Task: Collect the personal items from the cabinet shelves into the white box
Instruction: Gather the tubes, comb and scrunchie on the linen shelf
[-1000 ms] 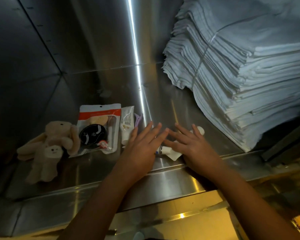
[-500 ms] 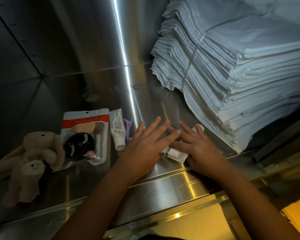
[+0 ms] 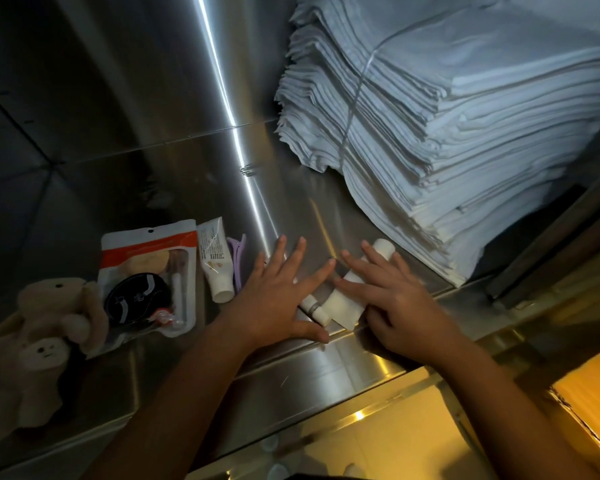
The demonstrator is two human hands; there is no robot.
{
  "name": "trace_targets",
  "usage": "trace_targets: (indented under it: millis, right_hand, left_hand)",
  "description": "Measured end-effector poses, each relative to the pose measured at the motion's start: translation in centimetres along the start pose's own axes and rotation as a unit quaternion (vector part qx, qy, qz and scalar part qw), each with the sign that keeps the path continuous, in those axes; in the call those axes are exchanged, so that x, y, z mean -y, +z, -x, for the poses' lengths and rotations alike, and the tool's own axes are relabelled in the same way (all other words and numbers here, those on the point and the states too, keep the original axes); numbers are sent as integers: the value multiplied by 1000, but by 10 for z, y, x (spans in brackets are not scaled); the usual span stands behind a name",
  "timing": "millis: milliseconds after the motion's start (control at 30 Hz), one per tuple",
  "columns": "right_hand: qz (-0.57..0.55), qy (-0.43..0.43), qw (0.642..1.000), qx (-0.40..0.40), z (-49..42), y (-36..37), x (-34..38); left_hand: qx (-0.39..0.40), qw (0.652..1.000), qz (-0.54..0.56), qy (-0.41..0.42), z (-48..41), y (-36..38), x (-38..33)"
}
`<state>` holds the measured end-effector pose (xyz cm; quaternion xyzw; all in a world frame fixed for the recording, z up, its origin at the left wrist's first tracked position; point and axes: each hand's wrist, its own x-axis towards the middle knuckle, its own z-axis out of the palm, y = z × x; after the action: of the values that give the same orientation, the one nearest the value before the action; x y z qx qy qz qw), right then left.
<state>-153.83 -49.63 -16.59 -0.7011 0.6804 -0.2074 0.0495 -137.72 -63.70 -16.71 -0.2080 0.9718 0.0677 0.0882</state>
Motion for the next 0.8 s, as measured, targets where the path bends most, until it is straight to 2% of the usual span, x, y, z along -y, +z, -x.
trace_targets:
  millis: [167,267,367,533,800]
  right_hand:
    - [-4,51,998,-38,4,2,9]
    - [37,110,993,16,0,7,10]
    - [69,121,989,44,-5,11,10]
    - [56,88,992,67,-22,14,12]
    - [47,-23,993,103,-54,27,23]
  left_hand:
    - [-21,999,8,-27,2,3,-10]
    - [-34,998,14,-45,5,5,-17]
    - [-51,996,24,-75,9,5,-17]
    - [-70,993,1,-98,20,3,-5]
    - [-90,987,-28,-133,42,0,13]
